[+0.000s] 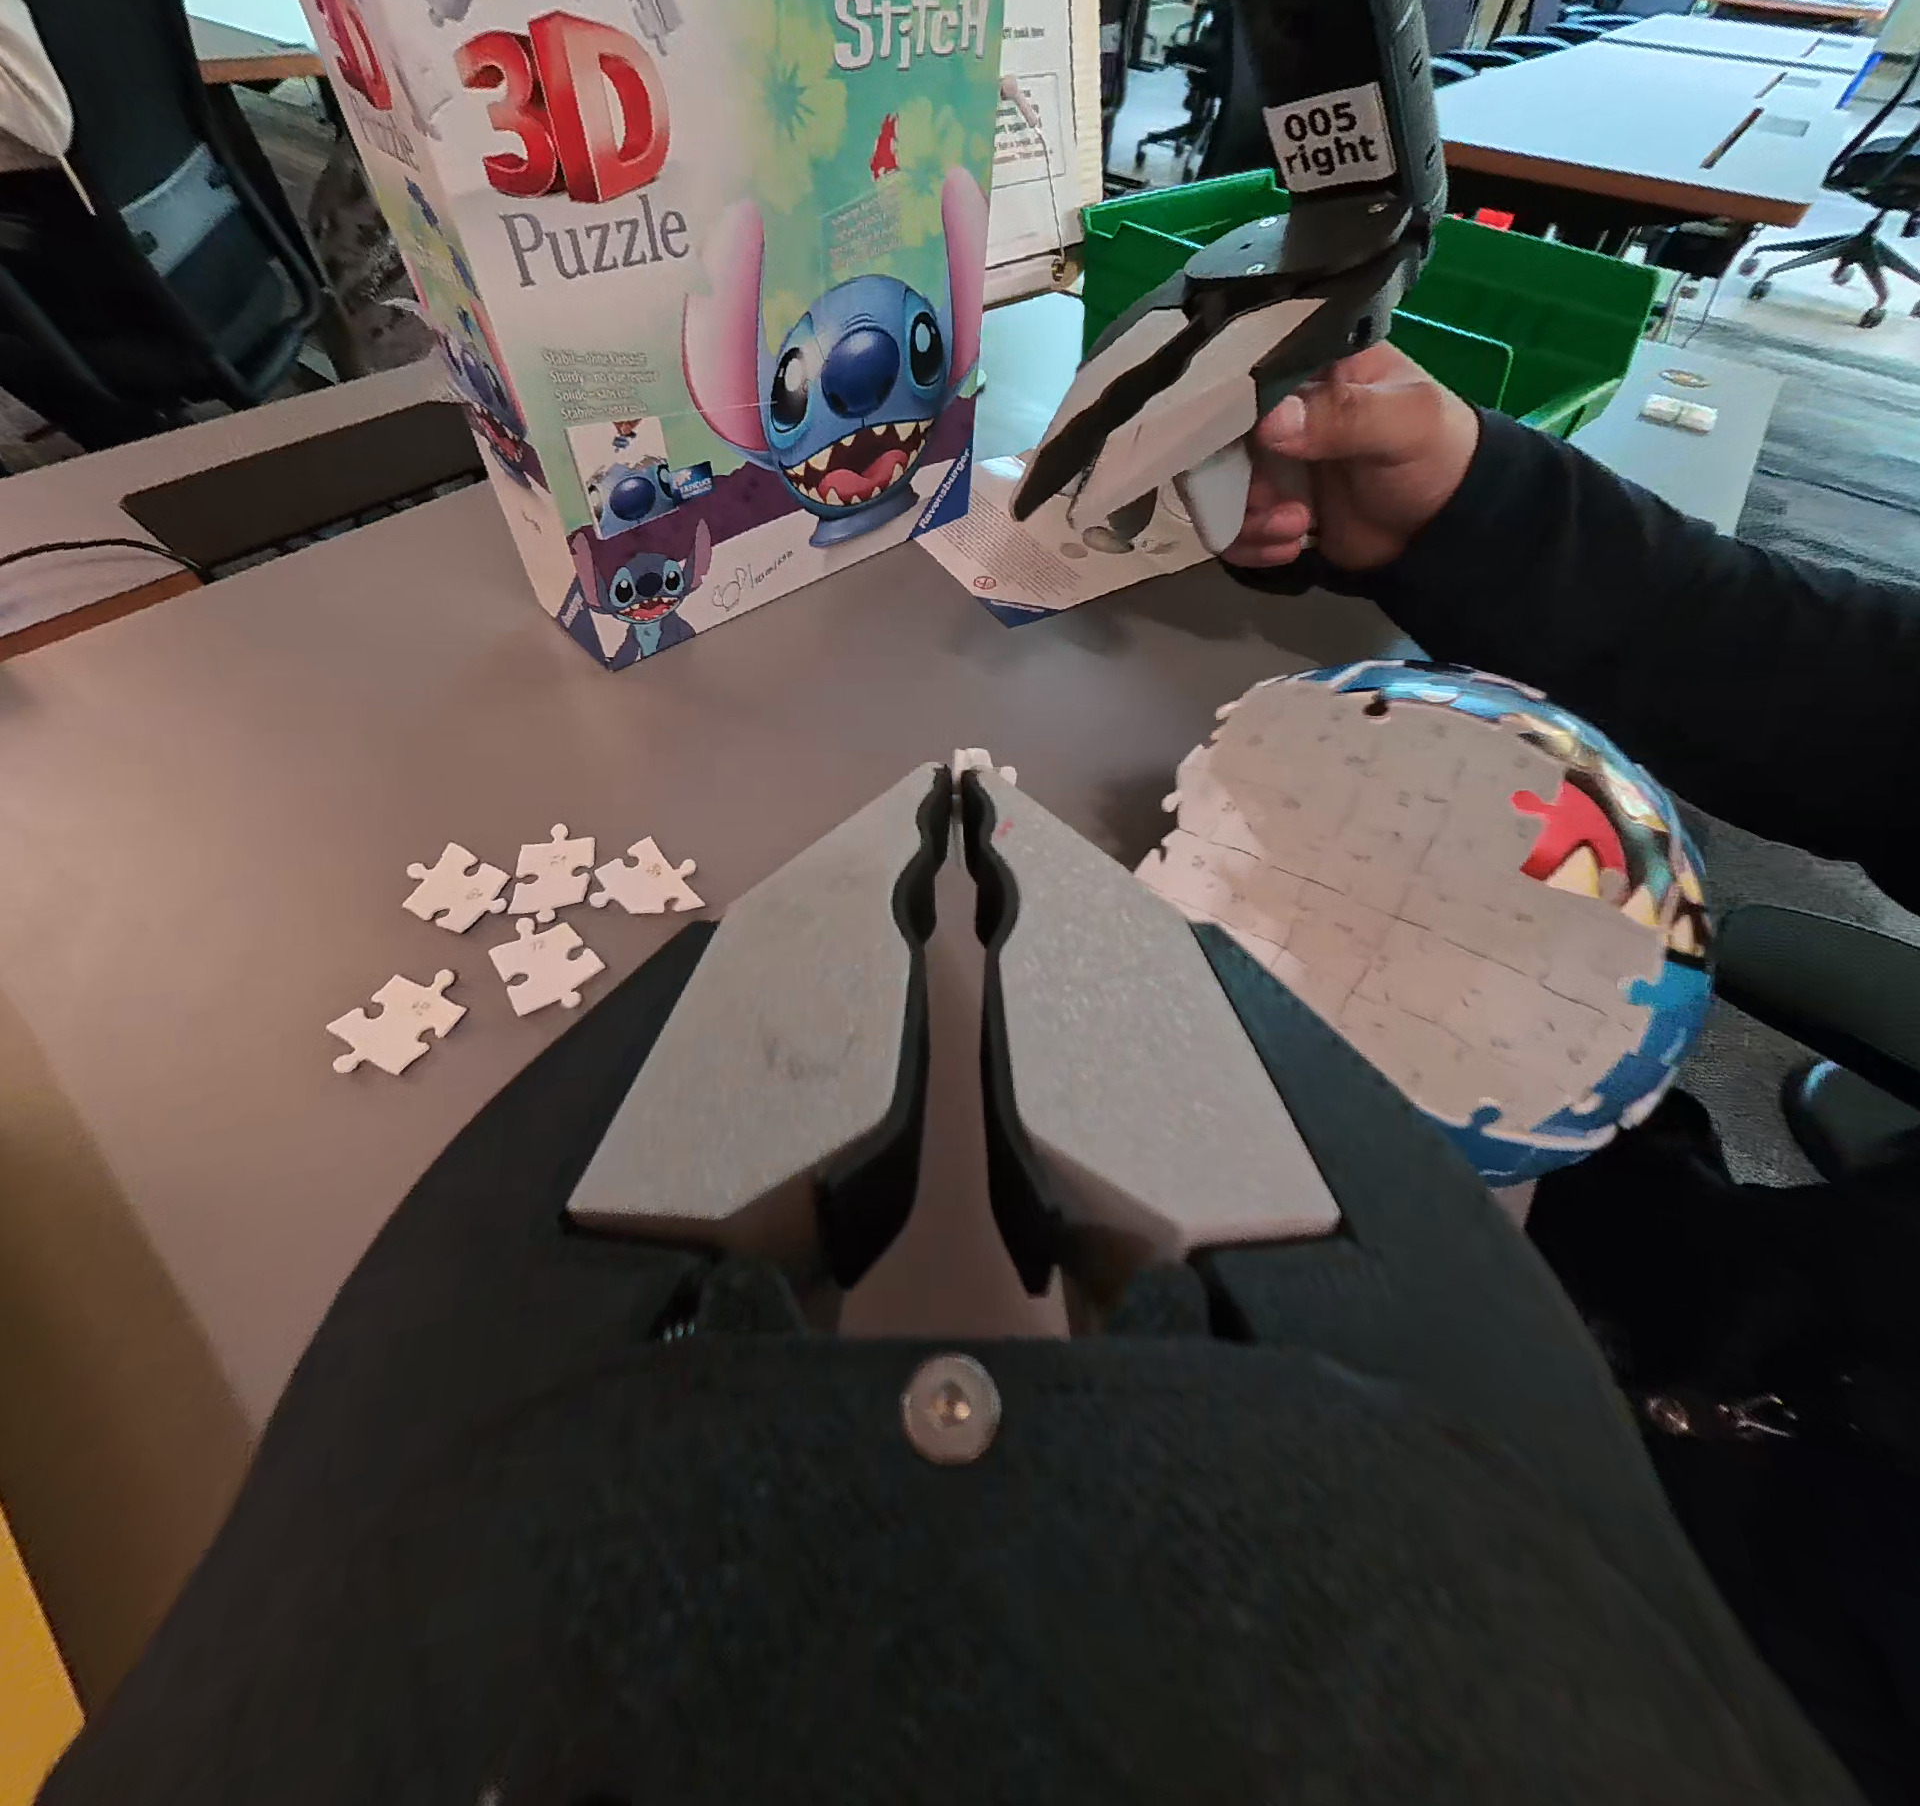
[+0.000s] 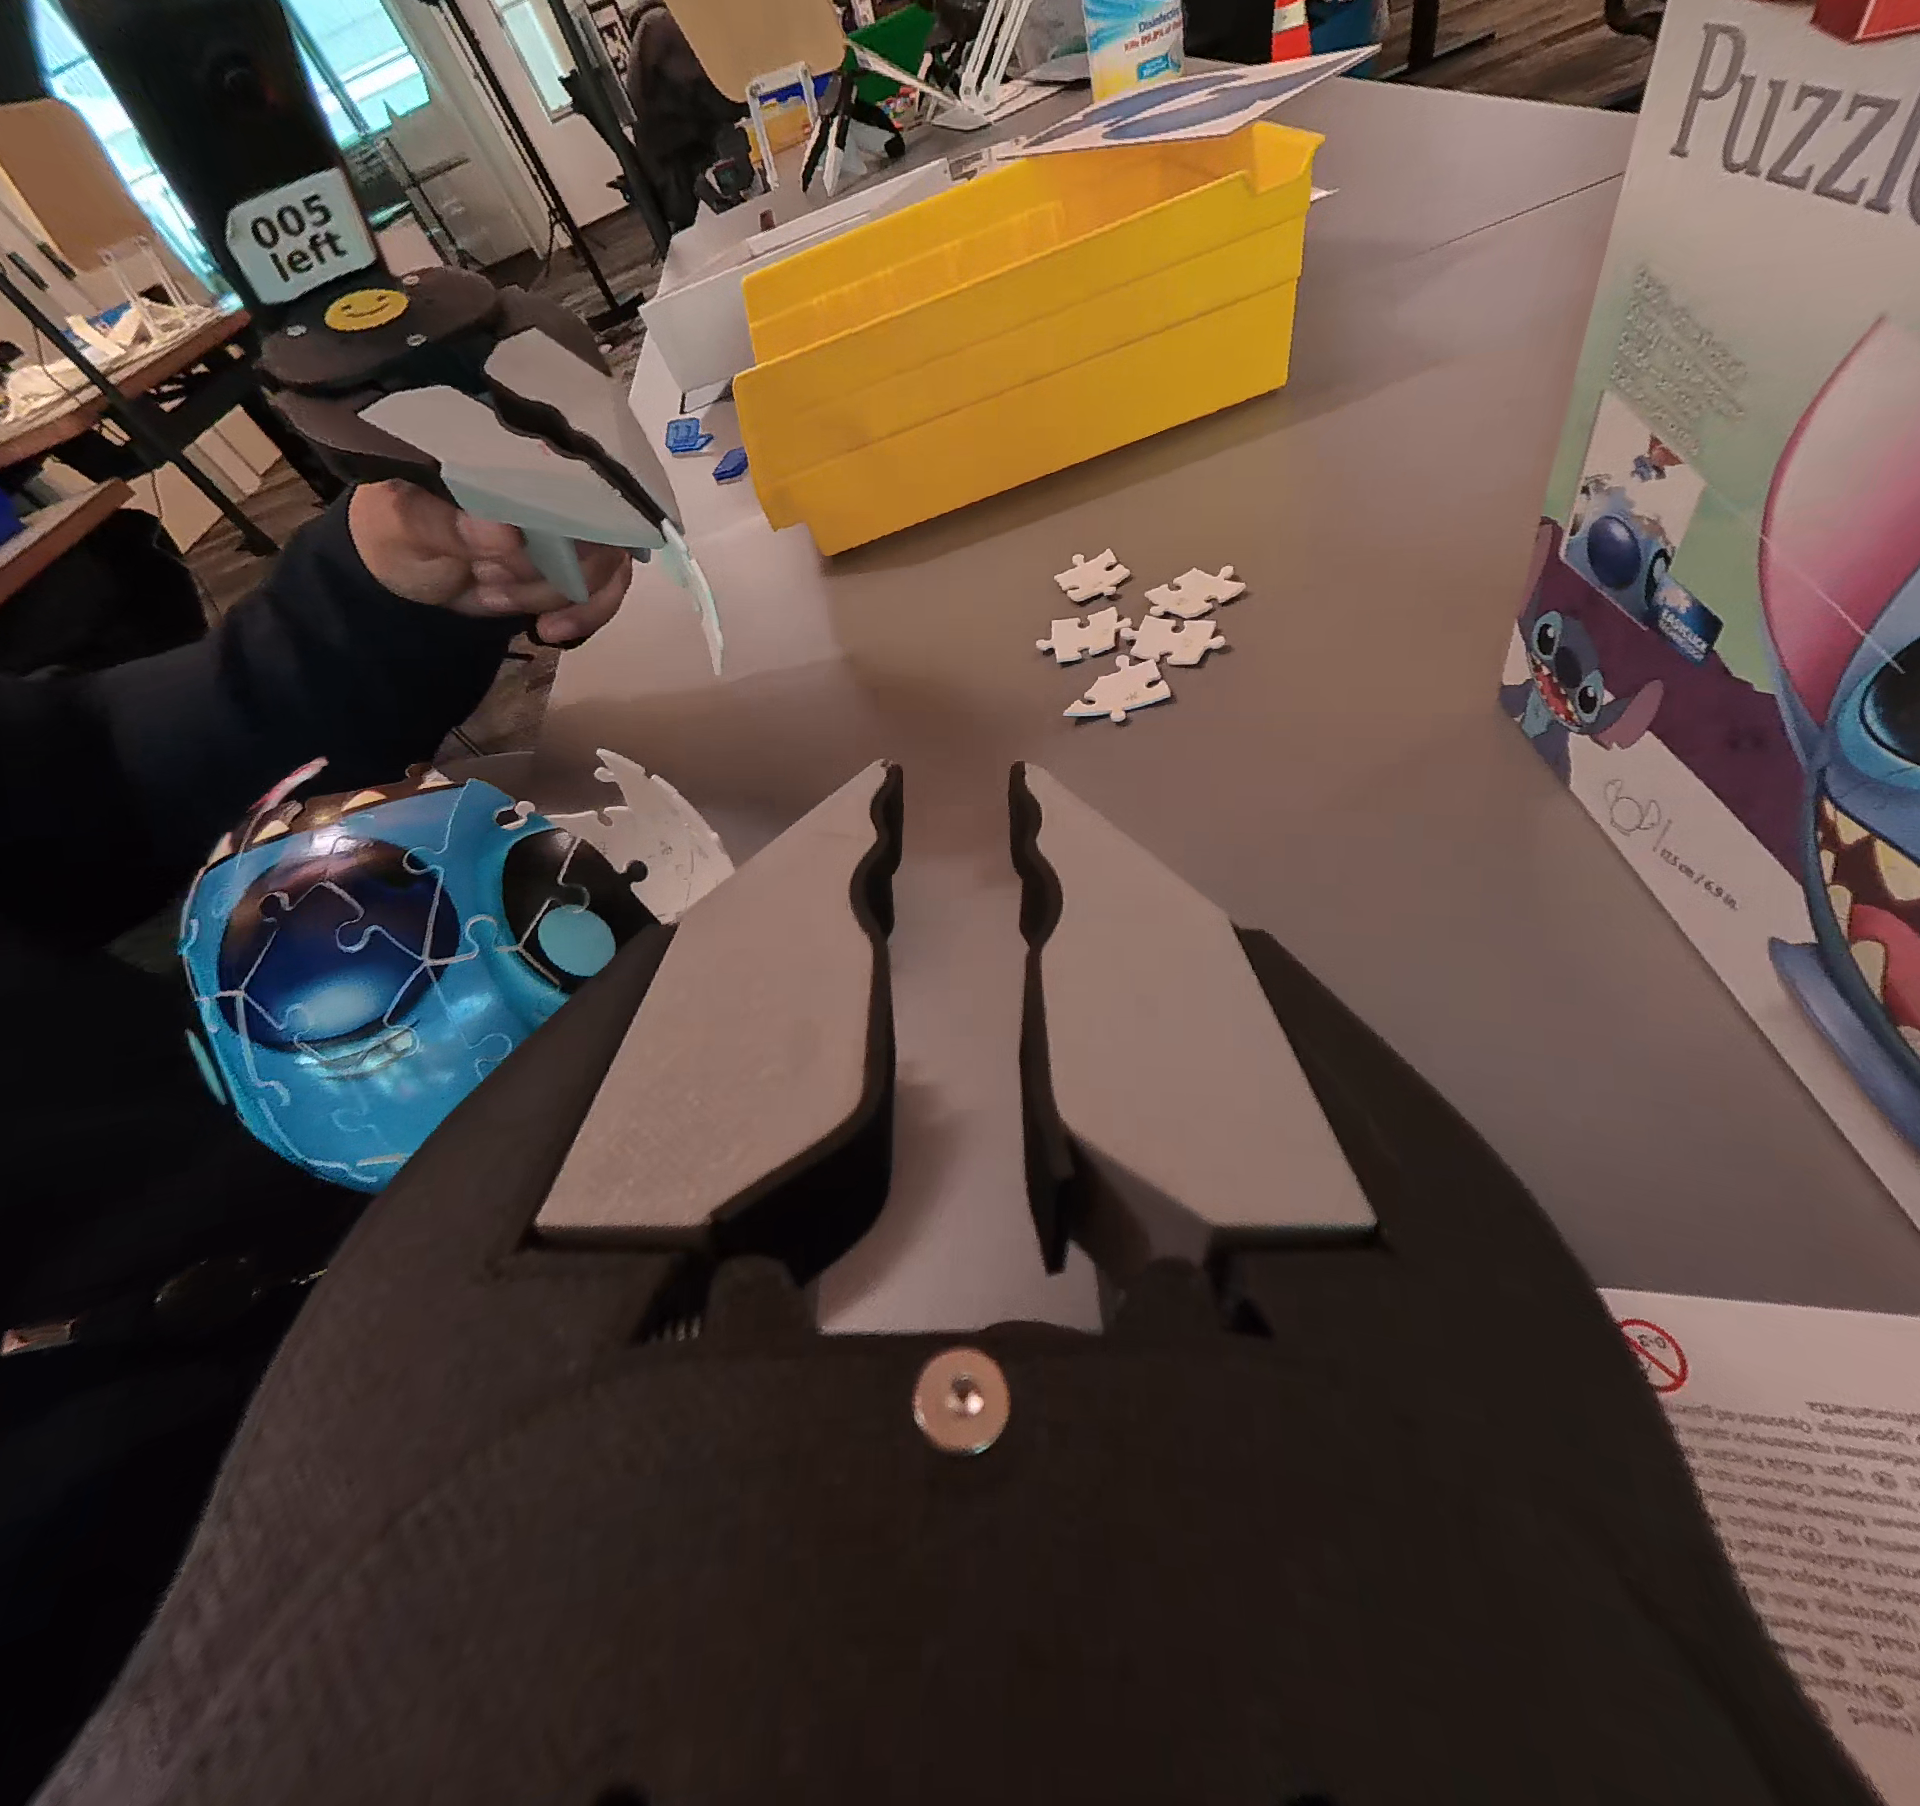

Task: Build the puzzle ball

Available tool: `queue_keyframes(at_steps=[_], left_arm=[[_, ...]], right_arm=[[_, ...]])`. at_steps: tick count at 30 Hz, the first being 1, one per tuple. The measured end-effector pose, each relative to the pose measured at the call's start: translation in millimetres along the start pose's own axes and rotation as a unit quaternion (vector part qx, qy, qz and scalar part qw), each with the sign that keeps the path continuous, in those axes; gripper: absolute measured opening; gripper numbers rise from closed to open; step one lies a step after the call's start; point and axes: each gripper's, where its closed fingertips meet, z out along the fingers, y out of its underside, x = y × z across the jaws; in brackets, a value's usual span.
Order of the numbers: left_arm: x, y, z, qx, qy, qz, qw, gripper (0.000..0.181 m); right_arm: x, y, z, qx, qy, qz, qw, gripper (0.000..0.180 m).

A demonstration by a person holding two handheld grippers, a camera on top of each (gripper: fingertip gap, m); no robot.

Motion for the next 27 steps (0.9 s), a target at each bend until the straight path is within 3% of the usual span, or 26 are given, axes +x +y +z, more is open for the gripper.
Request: queue_keyframes(at_steps=[13,27], left_arm=[[19.2,-17.3,14.1,-0.017,0.014,0.054,0.998,0.0],[43.7,-12.5,30.5,-0.013,0.085,0.059,0.995,0.0]], right_arm=[[-25.4,2.8,2.6,-0.017,-0.044,-0.048,0.998,0.014],[-38.3,3.5,15.2,-0.009,-0.075,-0.044,0.996,0.015]])
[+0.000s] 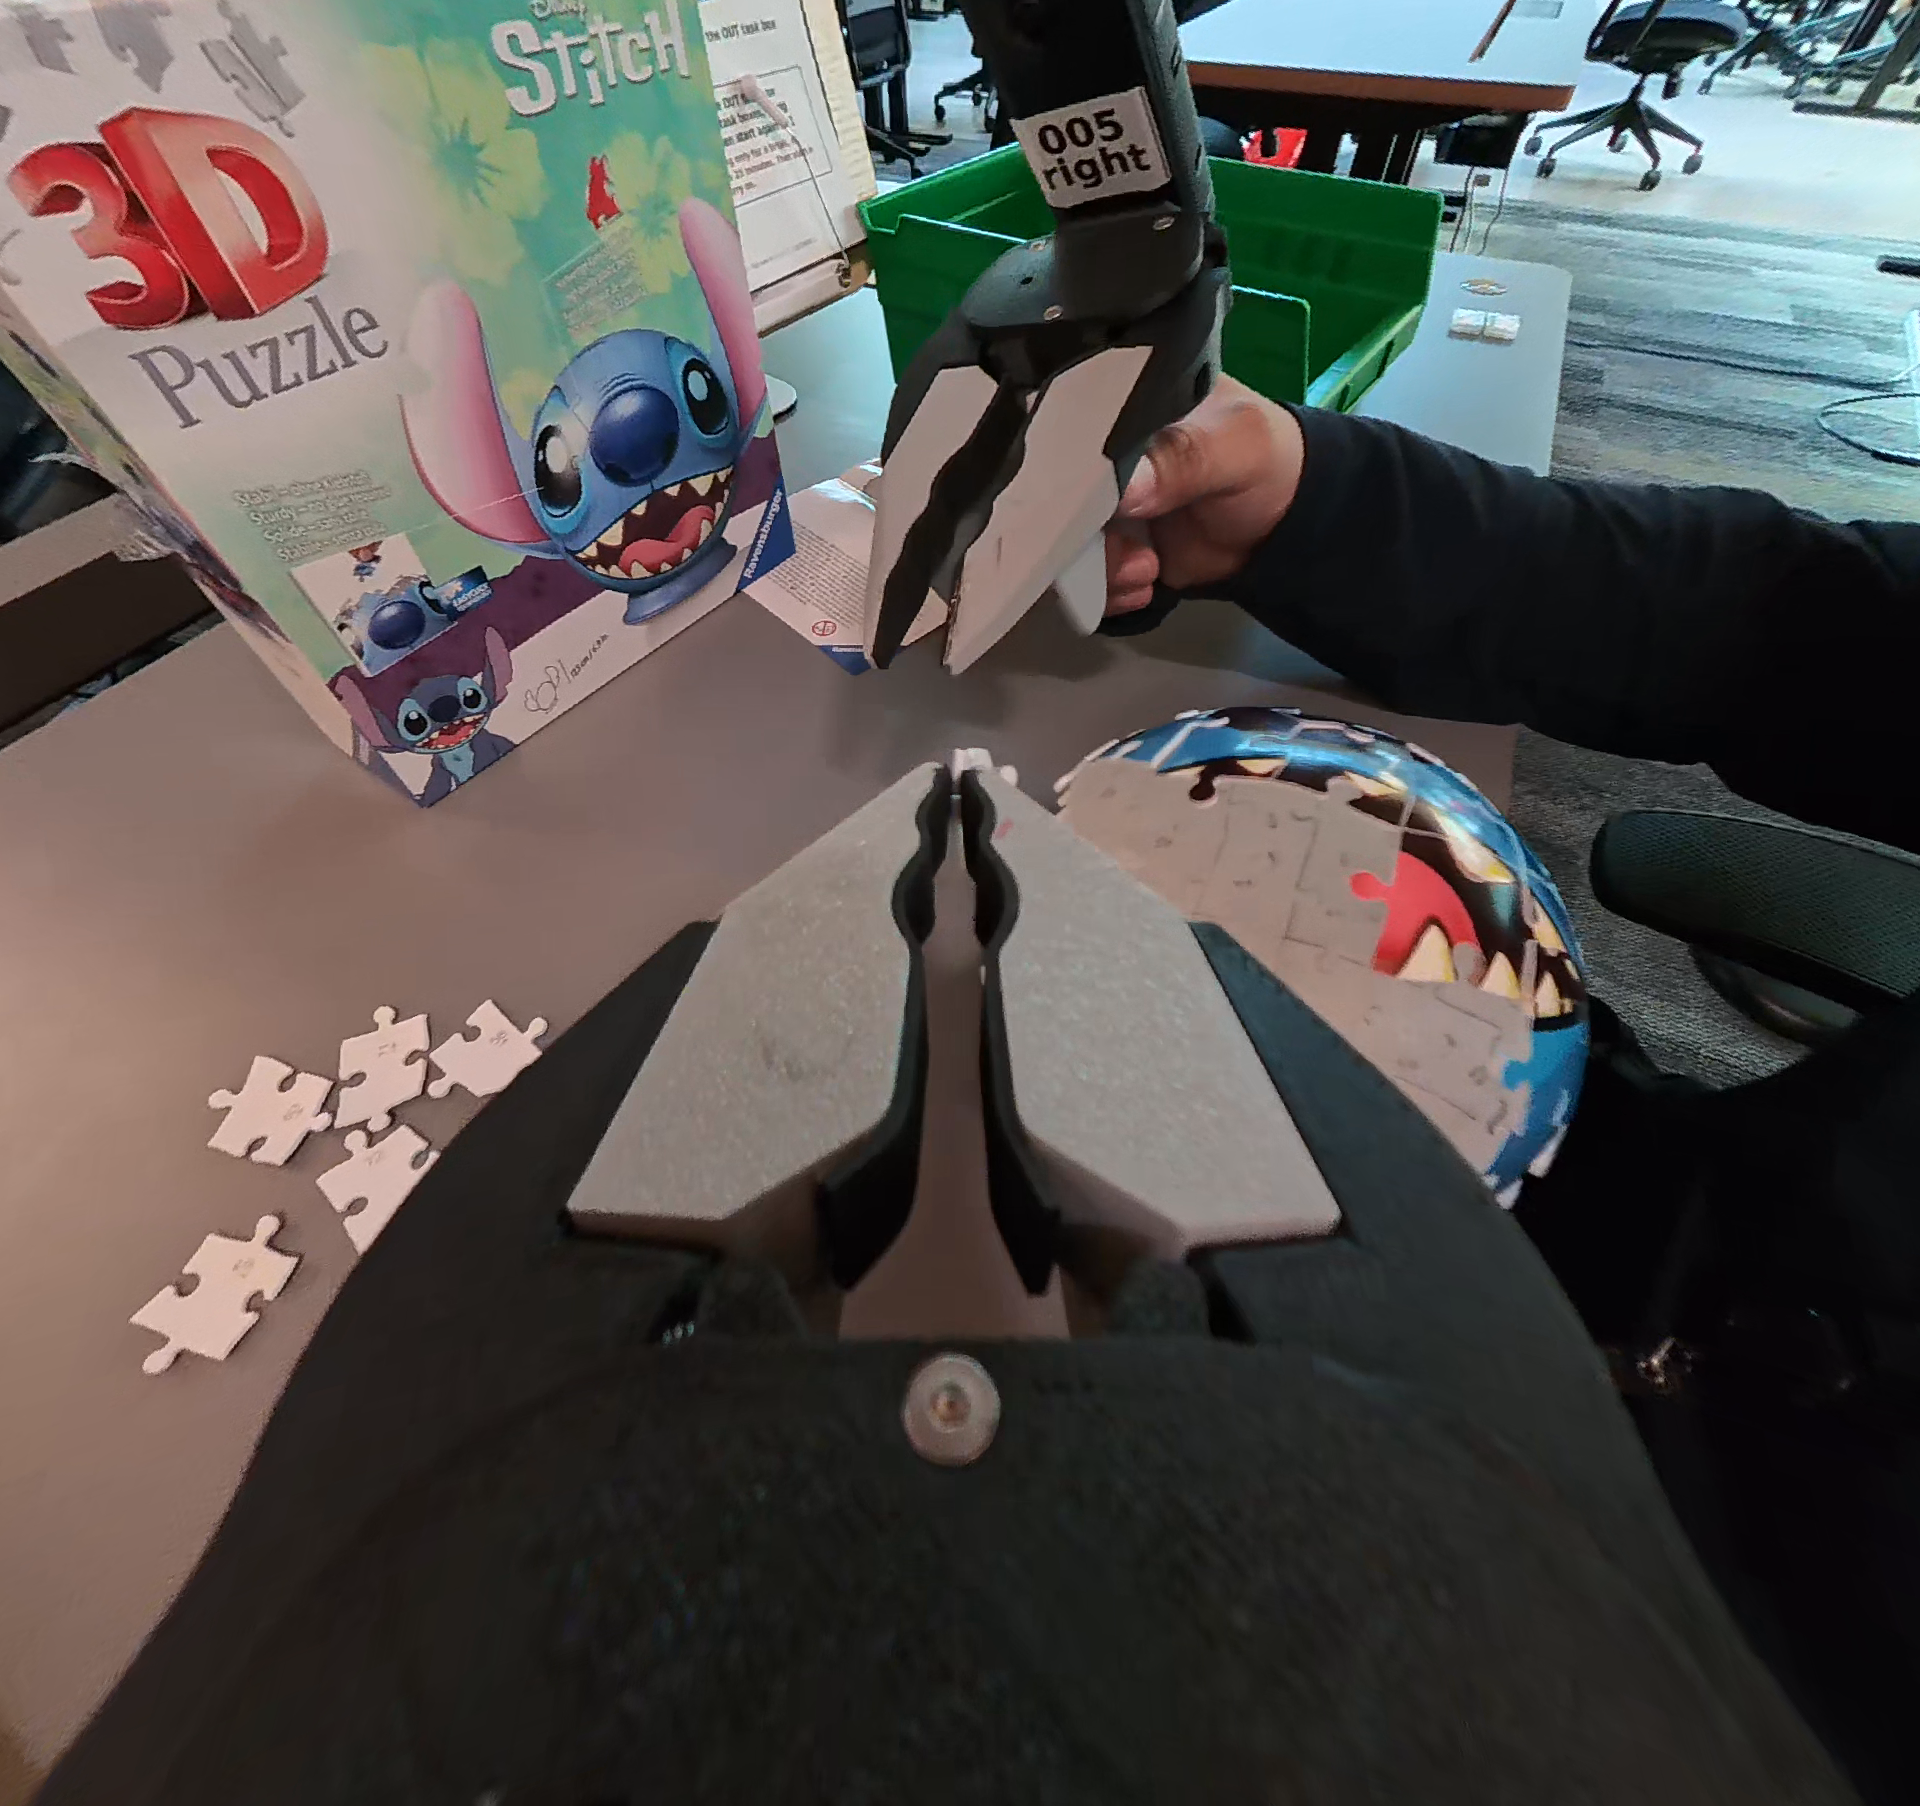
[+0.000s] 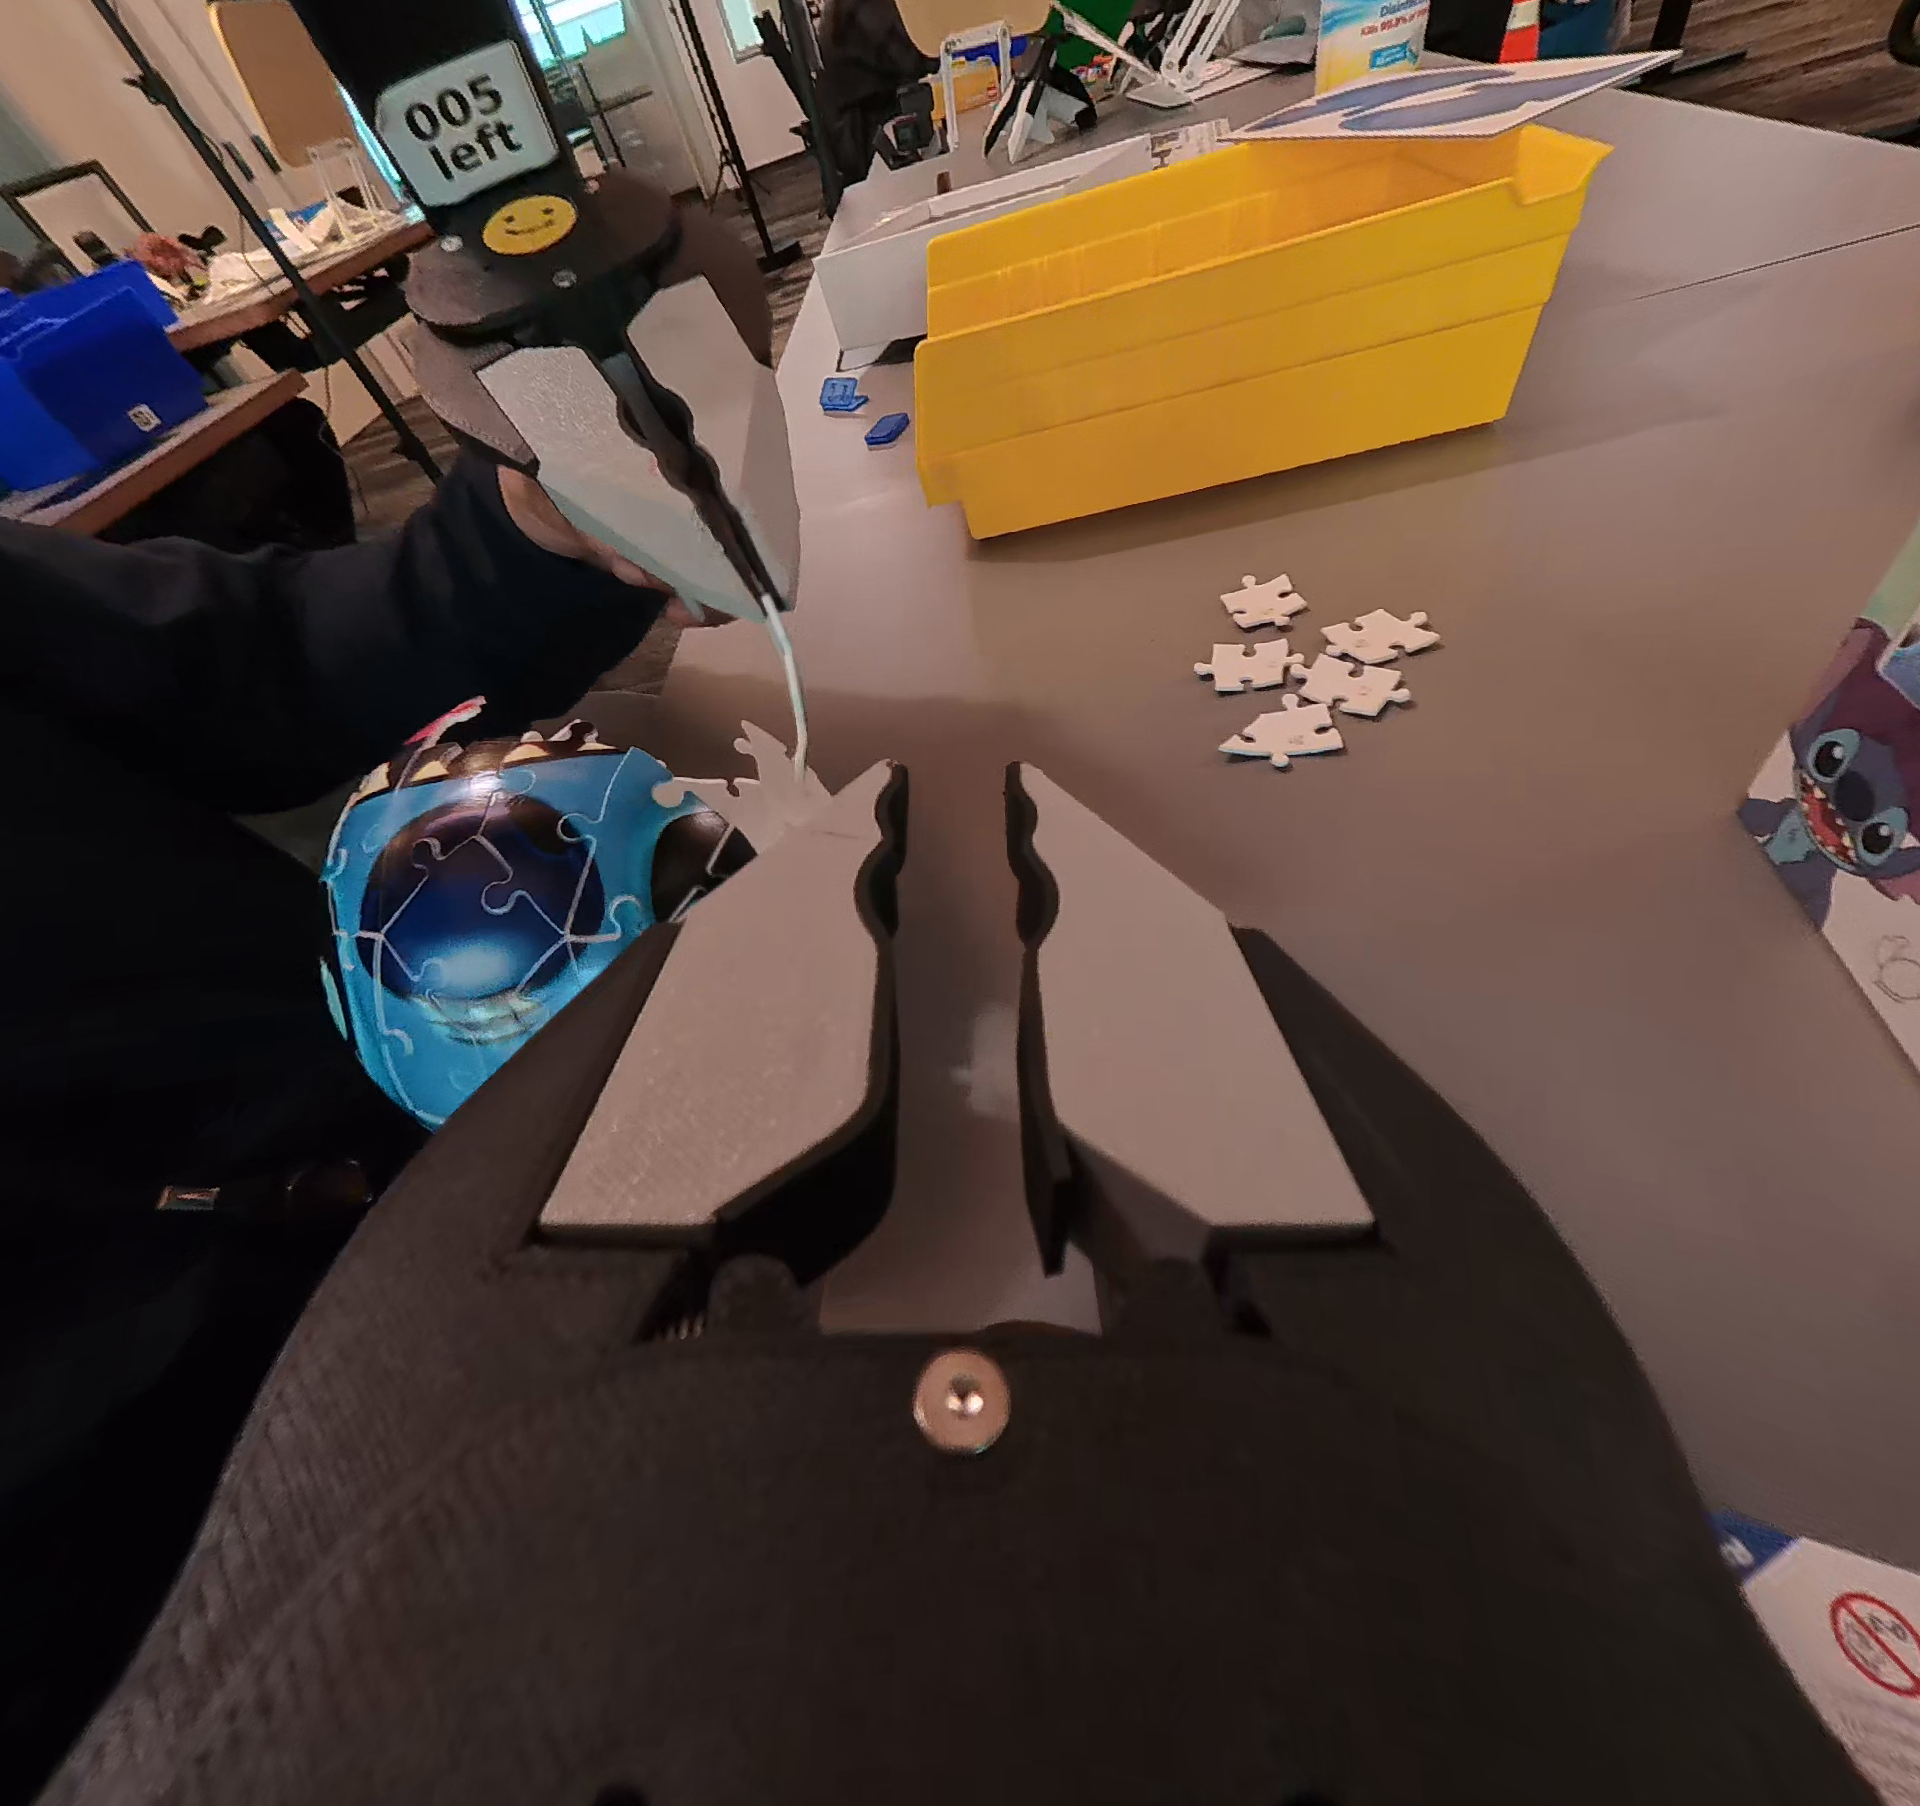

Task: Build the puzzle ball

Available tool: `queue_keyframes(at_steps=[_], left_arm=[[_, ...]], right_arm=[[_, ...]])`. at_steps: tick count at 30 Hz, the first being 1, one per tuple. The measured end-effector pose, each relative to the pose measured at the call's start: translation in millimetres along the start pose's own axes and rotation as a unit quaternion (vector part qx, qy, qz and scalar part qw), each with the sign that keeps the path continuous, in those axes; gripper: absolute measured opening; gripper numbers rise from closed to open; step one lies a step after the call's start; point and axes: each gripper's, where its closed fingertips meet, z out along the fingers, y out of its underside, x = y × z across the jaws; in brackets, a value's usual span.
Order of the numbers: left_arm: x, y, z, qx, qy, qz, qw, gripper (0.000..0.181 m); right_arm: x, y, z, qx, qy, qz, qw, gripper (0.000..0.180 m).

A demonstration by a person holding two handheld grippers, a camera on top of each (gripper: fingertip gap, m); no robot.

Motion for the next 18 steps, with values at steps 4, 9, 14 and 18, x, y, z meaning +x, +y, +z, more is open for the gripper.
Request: queue_keyframes(at_steps=[4,9,14,18], left_arm=[[2.0,-2.2,1.2,0.009,0.007,-0.003,1.0,0.0],[3.7,-3.7,2.5,0.015,0.017,-0.006,1.0,0.0],[-1.7,0.4,7.2,0.001,0.002,0.02,1.0,0.0],[-3.8,3.4,8.9,-0.004,-0.002,0.03,1.0,0.0]], right_arm=[[-5.8,-4.6,2.3,0.012,-0.013,-0.006,1.0,0.013],[-18.5,-9.3,11.1,0.01,-0.036,-0.015,0.999,0.012],[-21.2,-5.8,21.0,-0.007,-0.047,-0.016,0.999,0.011],[-22.9,-3.2,22.8,-0.014,-0.059,-0.01,0.998,0.009]])
